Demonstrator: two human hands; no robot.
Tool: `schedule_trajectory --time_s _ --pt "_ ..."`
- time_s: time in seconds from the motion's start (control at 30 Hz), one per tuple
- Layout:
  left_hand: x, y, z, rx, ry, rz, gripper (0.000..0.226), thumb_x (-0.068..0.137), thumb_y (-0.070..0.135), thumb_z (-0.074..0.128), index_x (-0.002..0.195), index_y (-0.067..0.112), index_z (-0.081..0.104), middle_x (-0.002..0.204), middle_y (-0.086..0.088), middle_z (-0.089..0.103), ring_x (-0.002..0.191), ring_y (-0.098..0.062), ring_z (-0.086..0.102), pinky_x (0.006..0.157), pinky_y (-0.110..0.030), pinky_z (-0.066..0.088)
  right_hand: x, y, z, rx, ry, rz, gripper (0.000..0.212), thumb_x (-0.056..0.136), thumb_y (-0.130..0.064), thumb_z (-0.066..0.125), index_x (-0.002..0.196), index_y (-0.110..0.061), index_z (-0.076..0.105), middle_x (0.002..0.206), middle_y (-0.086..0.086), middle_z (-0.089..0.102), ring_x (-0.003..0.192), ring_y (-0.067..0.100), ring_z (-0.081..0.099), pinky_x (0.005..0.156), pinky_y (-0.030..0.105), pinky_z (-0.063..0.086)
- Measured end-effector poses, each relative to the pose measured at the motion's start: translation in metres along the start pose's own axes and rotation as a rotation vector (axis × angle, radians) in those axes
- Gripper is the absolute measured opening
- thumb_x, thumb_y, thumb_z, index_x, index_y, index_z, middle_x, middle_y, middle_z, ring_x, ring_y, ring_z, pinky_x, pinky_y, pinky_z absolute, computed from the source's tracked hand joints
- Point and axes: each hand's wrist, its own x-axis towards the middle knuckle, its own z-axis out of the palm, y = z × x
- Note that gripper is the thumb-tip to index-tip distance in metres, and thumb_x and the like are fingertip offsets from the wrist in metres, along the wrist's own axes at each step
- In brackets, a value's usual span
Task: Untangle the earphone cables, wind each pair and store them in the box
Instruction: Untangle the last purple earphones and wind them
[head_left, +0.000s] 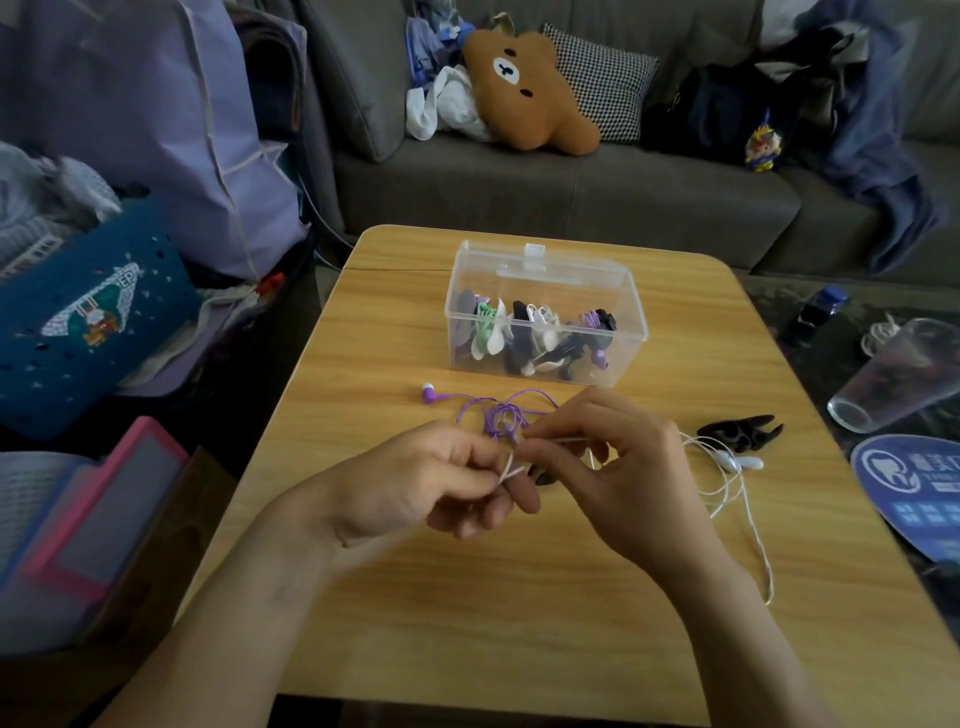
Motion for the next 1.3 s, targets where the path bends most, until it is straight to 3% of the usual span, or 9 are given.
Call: schedule_trajectory --time_s 0.2,0.33,0.4,0.5,0.67,0.77,0.87,1.03,1.3 --pt "0.004 0.007 -0.003 -0.409 0.283 0.077 0.029 0.089 0.026 0.054 0.075 0.008 0.071 0.063 -0.004 0.051 0.049 -0.013 0.039 0.046 -0.022 0.022 -0.002 0.011 0.005 0.017 -0.155 0.214 0.005 0.090 -0.018 0.073 0.090 -0.021 0.076 0.079 -0.008 0.070 0.065 0.012 0.068 0.064 0.024 0.052" --pt "0.010 0.008 -0.002 -0.654 0.407 0.258 0.027 0.085 0.007 0.049 0.100 -0.001 0.071 0.089 -0.014 0.072 0.069 -0.018 0.068 0.046 -0.019 0.039 -0.002 0.011 0.006 -0.029 -0.169 0.208 0.008 0.091 -0.019 0.072 0.096 -0.021 0.078 0.078 -0.008 0.072 0.067 0.011 0.068 0.068 0.033 0.054" --pt "0.010 0.009 -0.001 -0.614 0.432 0.308 0.031 0.085 0.004 0.051 0.112 0.000 0.066 0.107 -0.018 0.073 0.089 -0.022 0.072 0.051 -0.018 0.043 -0.004 0.005 0.008 -0.050 -0.208 0.186 0.009 0.089 -0.020 0.073 0.097 -0.020 0.078 0.077 -0.010 0.074 0.068 0.008 0.068 0.069 0.028 0.054" --pt "0.012 0.008 0.003 -0.520 0.485 0.360 0.026 0.082 0.004 0.057 0.104 0.003 0.070 0.112 -0.018 0.072 0.104 -0.027 0.070 0.050 -0.018 0.039 -0.007 -0.005 0.014 -0.021 -0.295 0.188 0.011 0.090 -0.022 0.073 0.099 -0.019 0.079 0.068 -0.017 0.069 0.063 0.002 0.064 0.063 0.013 0.047" --pt "0.013 0.000 0.009 -0.062 0.560 0.360 0.019 0.088 -0.005 0.062 0.101 0.002 0.073 0.100 -0.010 0.076 0.098 -0.017 0.073 0.054 -0.009 0.038 -0.007 -0.013 0.017 -0.074 -0.324 0.087 0.007 0.089 -0.027 0.073 0.089 -0.023 0.079 0.067 -0.024 0.056 0.059 -0.003 0.053 0.060 0.008 0.034" --pt "0.014 -0.004 0.009 0.150 0.498 0.331 0.021 0.094 -0.010 0.054 0.102 -0.002 0.072 0.093 -0.007 0.076 0.080 -0.004 0.072 0.060 -0.004 0.041 -0.006 -0.016 0.011 -0.048 -0.256 0.066 0.007 0.086 -0.023 0.075 0.079 -0.021 0.076 0.065 -0.017 0.061 0.054 0.010 0.051 0.056 0.014 0.038" --pt "0.012 -0.005 0.010 0.340 0.345 0.293 0.020 0.095 0.000 0.051 0.093 0.007 0.070 0.074 0.002 0.064 0.057 -0.003 0.052 0.058 -0.021 0.041 -0.004 -0.018 0.001 -0.015 -0.120 0.063 0.011 0.085 -0.021 0.076 0.074 -0.020 0.076 0.064 -0.012 0.066 0.054 0.012 0.055 0.055 0.022 0.045" --pt "0.005 0.006 0.010 0.125 0.117 0.191 0.025 0.095 0.009 0.040 0.098 -0.003 0.062 0.082 0.001 0.066 0.069 -0.012 0.055 0.056 -0.024 0.035 -0.002 -0.020 -0.007 -0.035 -0.029 0.075 0.017 0.085 -0.023 0.078 0.069 -0.027 0.076 0.062 -0.012 0.066 0.058 0.012 0.058 0.056 0.015 0.040" --pt "0.002 0.007 0.002 0.115 0.145 0.029 0.017 0.085 0.018 0.048 0.076 0.013 0.061 0.065 0.004 0.051 0.056 -0.009 0.038 0.051 -0.017 0.029 -0.003 -0.015 0.004 -0.053 -0.072 0.147 0.018 0.077 -0.039 0.084 0.071 -0.025 0.074 0.057 -0.007 0.061 0.052 0.011 0.053 0.053 0.014 0.036"
